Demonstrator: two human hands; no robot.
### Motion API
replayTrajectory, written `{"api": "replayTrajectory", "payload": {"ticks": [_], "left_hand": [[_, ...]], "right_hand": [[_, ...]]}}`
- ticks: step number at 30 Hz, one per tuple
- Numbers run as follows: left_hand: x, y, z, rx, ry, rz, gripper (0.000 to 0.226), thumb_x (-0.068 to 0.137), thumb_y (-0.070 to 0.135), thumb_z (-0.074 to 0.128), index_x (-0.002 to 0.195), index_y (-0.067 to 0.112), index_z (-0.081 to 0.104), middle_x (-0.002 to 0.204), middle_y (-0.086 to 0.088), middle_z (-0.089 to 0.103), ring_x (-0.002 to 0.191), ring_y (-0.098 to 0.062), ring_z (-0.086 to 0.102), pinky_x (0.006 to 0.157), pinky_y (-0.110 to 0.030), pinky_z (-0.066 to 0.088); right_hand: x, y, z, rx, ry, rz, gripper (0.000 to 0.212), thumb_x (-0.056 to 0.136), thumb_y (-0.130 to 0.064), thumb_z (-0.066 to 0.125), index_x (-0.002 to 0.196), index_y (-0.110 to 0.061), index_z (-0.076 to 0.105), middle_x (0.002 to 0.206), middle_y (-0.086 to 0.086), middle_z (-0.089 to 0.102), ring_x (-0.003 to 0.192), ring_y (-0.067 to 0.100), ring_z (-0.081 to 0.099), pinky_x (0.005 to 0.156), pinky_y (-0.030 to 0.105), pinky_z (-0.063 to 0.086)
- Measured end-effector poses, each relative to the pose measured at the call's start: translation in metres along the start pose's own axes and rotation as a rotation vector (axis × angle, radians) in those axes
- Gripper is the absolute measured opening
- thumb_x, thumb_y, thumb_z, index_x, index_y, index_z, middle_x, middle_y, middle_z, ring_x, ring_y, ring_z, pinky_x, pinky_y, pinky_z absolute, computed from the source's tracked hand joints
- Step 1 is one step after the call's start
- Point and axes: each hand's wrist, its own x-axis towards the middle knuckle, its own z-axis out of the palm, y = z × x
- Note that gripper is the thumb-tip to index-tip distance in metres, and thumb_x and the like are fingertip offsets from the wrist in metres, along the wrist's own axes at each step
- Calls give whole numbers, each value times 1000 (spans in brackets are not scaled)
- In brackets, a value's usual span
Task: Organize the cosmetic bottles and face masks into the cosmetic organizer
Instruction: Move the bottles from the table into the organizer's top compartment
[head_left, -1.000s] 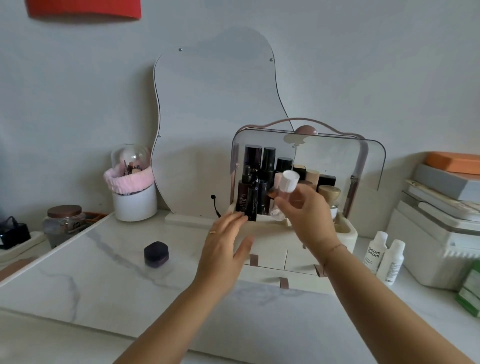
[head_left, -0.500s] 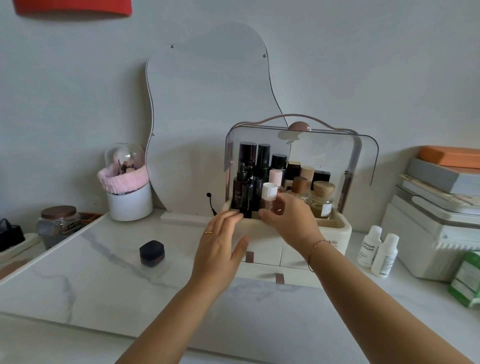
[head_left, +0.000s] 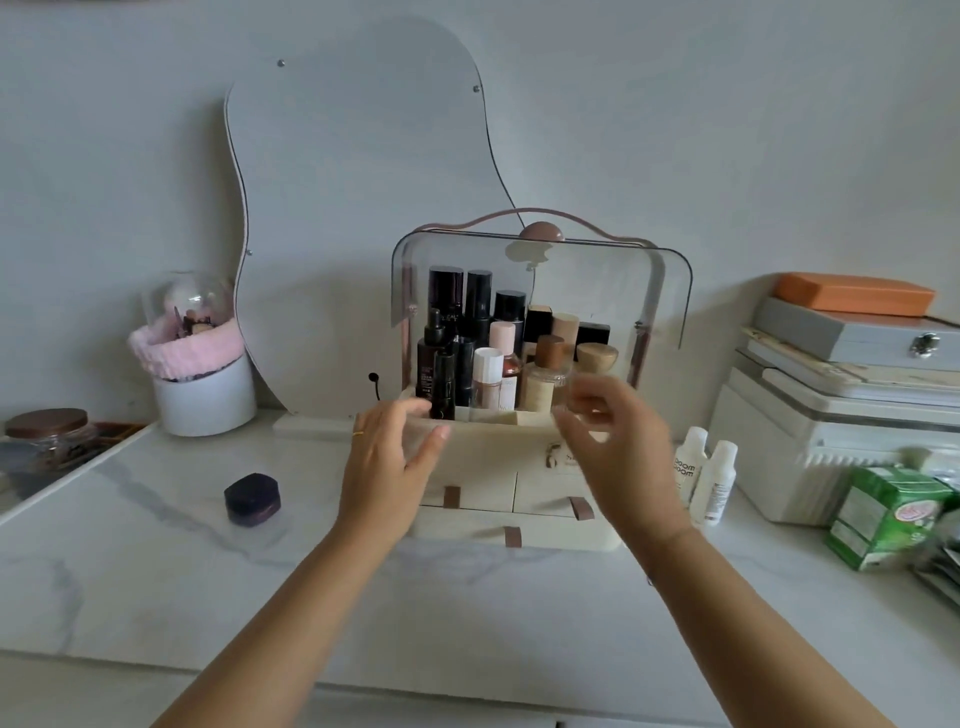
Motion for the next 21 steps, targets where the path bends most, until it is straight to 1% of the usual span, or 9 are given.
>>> {"api": "replayTrajectory", "payload": {"ticks": [3, 5, 7, 9, 11, 14, 16, 18, 21], "left_hand": [[20, 5, -6, -68, 35, -48, 38, 83, 36, 64, 115, 17, 57, 104, 6, 58, 102, -12, 50, 83, -20, 36], [35, 8, -9, -121, -42, -122, 41, 81, 31, 68, 118, 17, 58, 106, 6, 60, 101, -11, 53, 84, -21, 38], [47, 8, -11, -186, -178, -210, 42, 80, 32, 70, 118, 18, 60, 108, 7, 65, 101, -10, 59, 84, -19, 41], [54, 6, -10, -187, -287, -241, 39, 79, 34, 70, 115, 21, 63, 108, 7, 67, 100, -10, 61, 85, -23, 44], [58, 3, -10, -186, -321, -238, 34, 79, 33, 70, 111, 22, 65, 108, 9, 67, 100, -9, 62, 88, -27, 46], [64, -2, -14, -247, -285, -223, 23, 81, 25, 70, 104, 22, 67, 103, 6, 71, 97, -11, 65, 87, -28, 49], [66, -6, -17, -260, -256, -236, 16, 82, 23, 68, 98, 24, 67, 97, 3, 72, 90, -14, 66, 83, -30, 49], [64, -10, -19, -230, -254, -246, 17, 83, 28, 67, 99, 22, 69, 93, 1, 72, 83, -17, 66, 79, -33, 50], [58, -11, -19, -230, -264, -257, 20, 83, 31, 66, 103, 24, 69, 93, 1, 72, 88, -18, 67, 84, -38, 51]], "right_hand": [[29, -15, 25, -61, -272, 75, 40, 82, -32, 70, 118, -18, 61, 103, -4, 66, 94, 10, 61, 84, 26, 52], [43, -18, 39, -85, -386, 102, 35, 81, -33, 71, 111, -16, 66, 95, -1, 67, 86, 12, 62, 75, 26, 51], [50, -17, 48, -136, -441, 99, 28, 80, -32, 71, 100, -13, 69, 84, -1, 67, 75, 12, 59, 61, 22, 44], [54, -14, 53, -168, -456, 95, 26, 80, -31, 72, 99, -14, 70, 80, -3, 67, 69, 9, 56, 56, 20, 38], [54, -12, 56, -148, -448, 100, 24, 79, -30, 72, 98, -14, 70, 82, -1, 70, 70, 11, 59, 58, 22, 42], [52, -13, 62, -120, -410, 90, 24, 77, -30, 74, 93, -13, 70, 83, 1, 71, 77, 16, 64, 69, 30, 51], [49, -17, 68, -105, -410, 75, 22, 77, -30, 74, 91, -13, 69, 82, 0, 70, 76, 15, 63, 69, 29, 49], [47, -20, 74, -104, -419, 54, 20, 79, -29, 72, 91, -14, 69, 82, -1, 69, 75, 13, 62, 67, 27, 48], [47, -22, 79, -120, -416, 59, 22, 80, -30, 71, 96, -15, 68, 86, -3, 70, 80, 13, 62, 70, 28, 52]]}}
